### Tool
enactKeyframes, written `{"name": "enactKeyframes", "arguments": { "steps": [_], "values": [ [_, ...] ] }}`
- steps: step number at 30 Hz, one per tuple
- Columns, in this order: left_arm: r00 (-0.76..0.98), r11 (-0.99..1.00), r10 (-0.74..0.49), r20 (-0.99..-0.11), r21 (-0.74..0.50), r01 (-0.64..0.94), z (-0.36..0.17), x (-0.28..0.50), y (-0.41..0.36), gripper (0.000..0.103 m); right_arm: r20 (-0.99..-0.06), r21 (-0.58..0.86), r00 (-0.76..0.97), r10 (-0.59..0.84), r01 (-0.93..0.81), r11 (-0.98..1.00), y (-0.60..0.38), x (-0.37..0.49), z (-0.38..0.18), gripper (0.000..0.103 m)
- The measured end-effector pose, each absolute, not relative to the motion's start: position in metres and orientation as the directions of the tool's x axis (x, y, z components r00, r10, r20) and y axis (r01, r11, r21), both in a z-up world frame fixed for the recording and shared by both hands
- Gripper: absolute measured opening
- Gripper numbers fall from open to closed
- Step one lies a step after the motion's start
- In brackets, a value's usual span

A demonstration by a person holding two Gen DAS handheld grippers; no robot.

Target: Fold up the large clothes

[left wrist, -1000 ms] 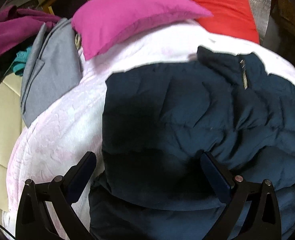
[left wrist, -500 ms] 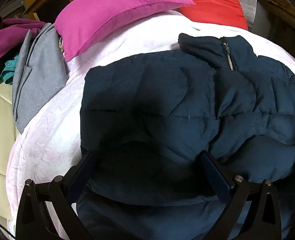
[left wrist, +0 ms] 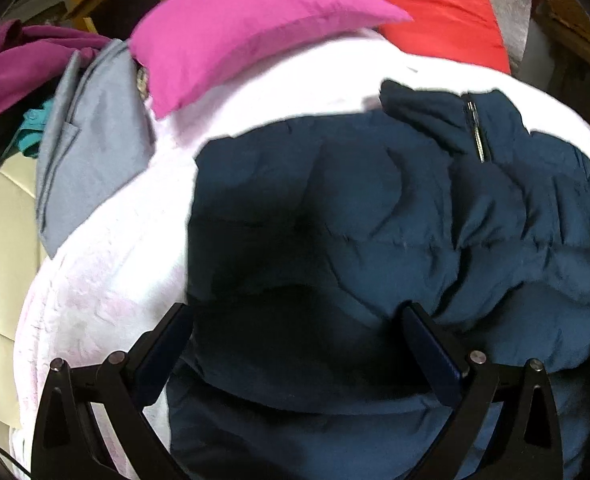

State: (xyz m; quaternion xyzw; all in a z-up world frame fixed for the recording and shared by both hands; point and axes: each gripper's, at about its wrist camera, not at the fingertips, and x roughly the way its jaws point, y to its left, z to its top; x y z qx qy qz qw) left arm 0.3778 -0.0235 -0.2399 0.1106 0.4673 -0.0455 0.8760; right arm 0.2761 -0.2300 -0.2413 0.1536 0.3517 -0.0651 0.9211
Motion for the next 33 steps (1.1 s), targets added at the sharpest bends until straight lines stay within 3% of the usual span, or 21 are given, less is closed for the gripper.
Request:
{"name": "enactKeyframes", "arguments": {
  "steps": [9,16,27,33],
  "values": [
    [0.566,0.987,0.041,-0.823,0.122,0.107,-0.235,0.388,-0.007,0.103,-0.683,0.165,0.711,-0.168,0.374,0.913,-0.271,0.336,-0.22,0.047],
    [0.523,0.99,0.06,-0.85,0.117,0.076,-0.249,0.392,-0.001,0.103,-0.794,0.142,0.591,-0.144,0.411,0.901,-0.285,0.38,-0.267,0.048],
    [0.587,0.994,0.042,-0.809,0.093,0.058,-0.23,0.387,0.003,0.103,-0.683,0.213,0.722,-0.11,0.341,0.916,-0.275,0.32,-0.229,0.048],
    [0.546,0.991,0.09,-0.833,0.131,0.036,-0.24,0.391,0.006,0.103,-0.665,0.223,0.744,-0.07,0.288,0.931,-0.252,0.282,-0.224,0.049]
  ]
}}
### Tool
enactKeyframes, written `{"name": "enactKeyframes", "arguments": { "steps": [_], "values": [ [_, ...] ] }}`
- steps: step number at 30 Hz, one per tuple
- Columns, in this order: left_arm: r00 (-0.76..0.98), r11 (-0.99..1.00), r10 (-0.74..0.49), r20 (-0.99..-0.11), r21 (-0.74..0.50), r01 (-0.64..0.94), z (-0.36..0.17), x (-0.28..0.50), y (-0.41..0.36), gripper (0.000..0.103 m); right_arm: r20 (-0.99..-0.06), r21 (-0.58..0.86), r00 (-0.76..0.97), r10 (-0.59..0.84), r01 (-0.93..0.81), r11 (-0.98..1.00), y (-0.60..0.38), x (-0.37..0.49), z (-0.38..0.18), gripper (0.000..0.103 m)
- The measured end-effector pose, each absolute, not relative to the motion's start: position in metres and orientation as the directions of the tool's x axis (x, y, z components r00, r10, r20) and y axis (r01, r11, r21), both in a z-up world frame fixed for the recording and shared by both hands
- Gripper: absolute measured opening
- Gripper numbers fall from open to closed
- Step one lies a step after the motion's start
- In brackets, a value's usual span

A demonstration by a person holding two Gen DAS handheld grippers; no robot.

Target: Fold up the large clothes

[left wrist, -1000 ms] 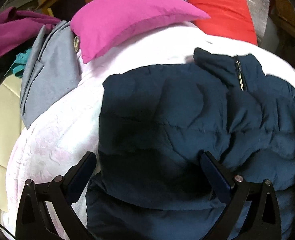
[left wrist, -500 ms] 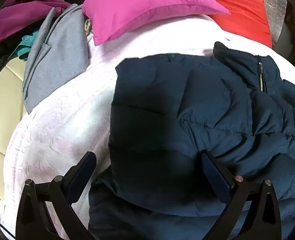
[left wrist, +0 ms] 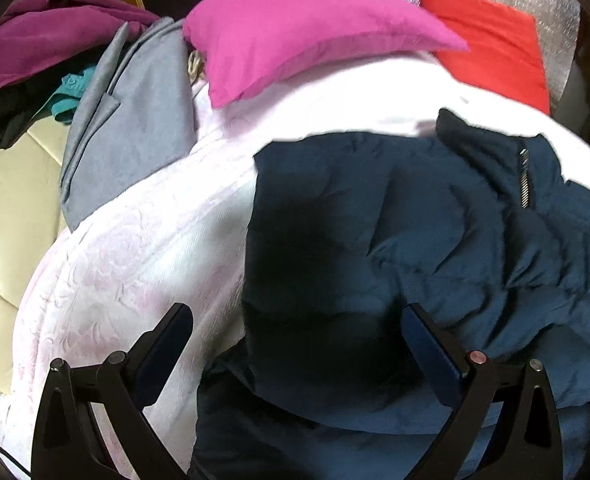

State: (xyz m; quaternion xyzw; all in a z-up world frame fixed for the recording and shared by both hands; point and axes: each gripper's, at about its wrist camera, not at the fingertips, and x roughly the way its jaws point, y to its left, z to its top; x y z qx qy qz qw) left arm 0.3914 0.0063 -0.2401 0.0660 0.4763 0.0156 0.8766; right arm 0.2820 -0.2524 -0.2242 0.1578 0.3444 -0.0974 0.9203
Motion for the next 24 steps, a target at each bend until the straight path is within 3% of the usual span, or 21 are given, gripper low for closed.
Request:
{"name": "enactKeyframes", "arguments": {
  "steps": [8,19,24],
  "values": [
    [0.51,0.992,0.089,-0.856,0.121,0.03,-0.247,0.393,0.012,0.103,-0.764,0.241,0.645,0.003,0.28,0.929,-0.24,0.284,-0.274,0.05],
    [0.565,0.991,0.057,-0.823,0.115,0.068,-0.233,0.387,0.005,0.103,-0.689,0.283,0.722,0.066,0.184,0.941,-0.222,0.271,-0.253,0.052],
    [0.503,0.983,0.085,-0.86,0.155,0.099,-0.253,0.392,-0.002,0.103,-0.744,0.286,0.66,0.102,0.177,0.942,-0.215,0.291,-0.275,0.056]
  ]
}}
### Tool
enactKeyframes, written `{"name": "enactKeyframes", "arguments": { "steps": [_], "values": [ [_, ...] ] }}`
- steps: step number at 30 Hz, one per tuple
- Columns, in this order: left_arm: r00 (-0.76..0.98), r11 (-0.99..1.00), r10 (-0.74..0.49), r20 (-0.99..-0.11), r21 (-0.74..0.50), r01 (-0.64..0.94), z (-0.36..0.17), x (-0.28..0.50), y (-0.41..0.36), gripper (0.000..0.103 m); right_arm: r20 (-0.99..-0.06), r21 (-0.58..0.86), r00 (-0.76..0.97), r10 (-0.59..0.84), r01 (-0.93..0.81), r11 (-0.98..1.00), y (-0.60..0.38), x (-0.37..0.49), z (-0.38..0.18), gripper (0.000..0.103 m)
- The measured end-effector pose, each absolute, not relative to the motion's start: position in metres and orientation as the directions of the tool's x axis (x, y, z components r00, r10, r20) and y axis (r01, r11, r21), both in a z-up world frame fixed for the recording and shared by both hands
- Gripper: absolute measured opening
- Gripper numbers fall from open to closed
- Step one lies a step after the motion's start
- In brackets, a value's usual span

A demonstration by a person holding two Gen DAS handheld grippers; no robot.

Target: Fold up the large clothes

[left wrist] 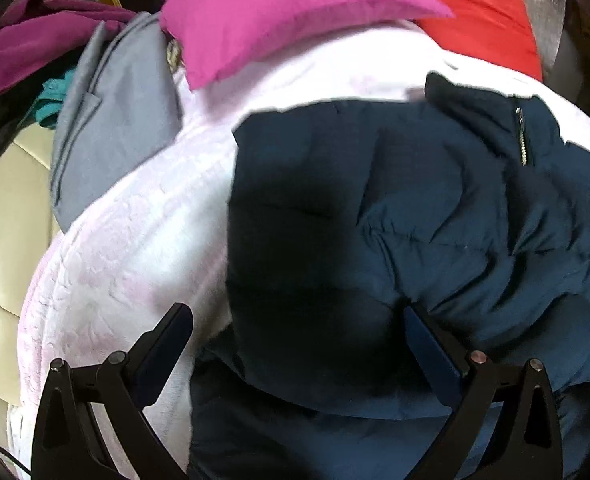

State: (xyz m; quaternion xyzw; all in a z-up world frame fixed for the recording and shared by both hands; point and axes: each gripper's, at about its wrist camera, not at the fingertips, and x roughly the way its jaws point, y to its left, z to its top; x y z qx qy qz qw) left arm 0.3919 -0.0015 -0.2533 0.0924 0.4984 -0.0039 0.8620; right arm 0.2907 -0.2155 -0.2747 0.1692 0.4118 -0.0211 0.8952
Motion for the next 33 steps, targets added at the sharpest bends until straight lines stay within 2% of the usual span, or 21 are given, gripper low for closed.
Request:
{"name": "enactKeyframes", "arguments": {
  "steps": [6,9,12,17,21,28,30,32,33],
  "values": [
    [0.526,0.984,0.075,-0.847,0.149,0.099,-0.245,0.391,-0.002,0.103,-0.721,0.32,0.681,0.126,0.166,0.933,-0.213,0.29,-0.266,0.057],
    [0.563,0.984,0.03,-0.826,0.125,0.131,-0.236,0.386,-0.007,0.103,-0.671,0.344,0.724,0.162,0.11,0.933,-0.201,0.295,-0.25,0.057],
    [0.588,0.979,-0.001,-0.809,0.119,0.167,-0.231,0.381,-0.014,0.103,-0.659,0.346,0.726,0.195,0.062,0.936,-0.183,0.307,-0.246,0.057],
    [0.538,0.959,0.091,-0.838,0.219,0.178,-0.252,0.387,-0.024,0.103,-0.736,0.284,0.652,0.182,0.053,0.957,-0.166,0.326,-0.273,0.058],
    [0.505,0.977,0.048,-0.862,0.146,0.156,-0.254,0.392,-0.015,0.103,-0.729,0.31,0.654,0.203,0.051,0.949,-0.171,0.325,-0.273,0.058],
    [0.554,0.983,0.072,-0.829,0.154,0.103,-0.238,0.392,0.0,0.103,-0.675,0.309,0.721,0.155,0.086,0.947,-0.208,0.277,-0.249,0.058],
    [0.569,0.99,0.063,-0.82,0.126,0.07,-0.231,0.393,0.011,0.103,-0.657,0.314,0.746,0.106,0.143,0.939,-0.235,0.254,-0.242,0.062],
    [0.574,0.995,0.062,-0.816,0.096,0.028,-0.227,0.394,0.024,0.103,-0.627,0.35,0.775,0.071,0.199,0.916,-0.263,0.232,-0.235,0.073],
    [0.573,0.996,0.07,-0.817,0.089,0.006,-0.227,0.396,0.029,0.103,-0.612,0.375,0.789,0.055,0.228,0.899,-0.279,0.22,-0.232,0.074]
  ]
}}
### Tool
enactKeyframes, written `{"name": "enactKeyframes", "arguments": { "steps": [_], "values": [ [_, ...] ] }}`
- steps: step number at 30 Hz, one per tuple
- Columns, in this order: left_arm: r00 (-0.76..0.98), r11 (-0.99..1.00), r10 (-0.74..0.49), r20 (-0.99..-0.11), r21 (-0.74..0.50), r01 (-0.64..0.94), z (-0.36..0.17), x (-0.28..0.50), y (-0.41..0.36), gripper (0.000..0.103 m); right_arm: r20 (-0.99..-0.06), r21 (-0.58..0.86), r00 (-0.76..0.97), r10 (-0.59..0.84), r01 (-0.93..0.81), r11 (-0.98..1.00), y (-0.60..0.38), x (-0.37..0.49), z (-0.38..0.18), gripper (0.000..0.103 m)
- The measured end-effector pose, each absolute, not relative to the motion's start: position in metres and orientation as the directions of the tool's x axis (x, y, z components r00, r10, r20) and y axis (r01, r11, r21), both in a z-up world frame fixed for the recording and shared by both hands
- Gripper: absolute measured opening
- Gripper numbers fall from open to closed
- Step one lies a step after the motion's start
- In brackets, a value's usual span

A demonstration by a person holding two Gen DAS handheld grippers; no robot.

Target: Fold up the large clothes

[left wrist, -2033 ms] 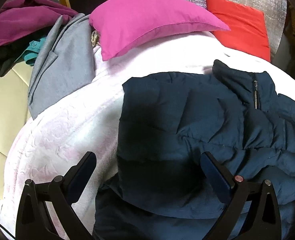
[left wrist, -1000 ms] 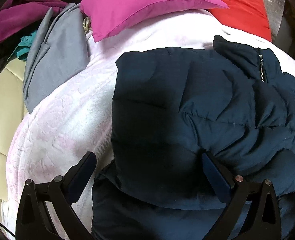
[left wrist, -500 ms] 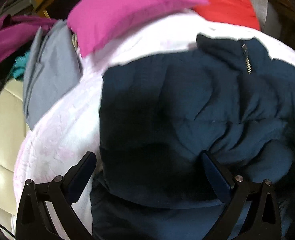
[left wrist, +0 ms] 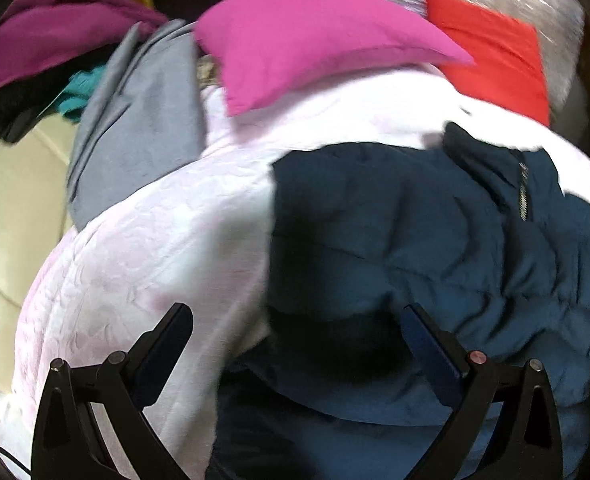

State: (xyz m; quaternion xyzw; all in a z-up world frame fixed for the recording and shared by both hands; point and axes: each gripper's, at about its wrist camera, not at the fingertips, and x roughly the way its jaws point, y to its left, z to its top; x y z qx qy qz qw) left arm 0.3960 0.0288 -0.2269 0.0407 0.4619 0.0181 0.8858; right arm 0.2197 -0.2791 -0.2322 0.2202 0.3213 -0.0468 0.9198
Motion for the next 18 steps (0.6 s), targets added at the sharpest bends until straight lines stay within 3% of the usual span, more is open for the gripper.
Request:
{"name": "enactKeyframes", "arguments": {
  "steps": [4,10,15,18],
  "values": [
    [0.538,0.994,0.106,-0.836,0.083,-0.067,-0.234,0.401,0.045,0.103,-0.604,0.468,0.797,0.02,0.334,0.819,-0.33,0.19,-0.237,0.074],
    [0.495,0.992,0.124,-0.86,0.093,-0.086,-0.246,0.402,0.051,0.103,-0.614,0.532,0.787,0.059,0.358,0.768,-0.347,0.195,-0.258,0.074],
    [0.487,0.991,0.135,-0.863,0.12,-0.062,-0.25,0.4,0.044,0.103,-0.653,0.487,0.756,0.047,0.372,0.79,-0.334,0.218,-0.272,0.073],
    [0.49,0.993,0.121,-0.863,0.109,-0.053,-0.249,0.399,0.041,0.103,-0.669,0.405,0.743,0.002,0.363,0.84,-0.319,0.223,-0.267,0.065]
  ]
}}
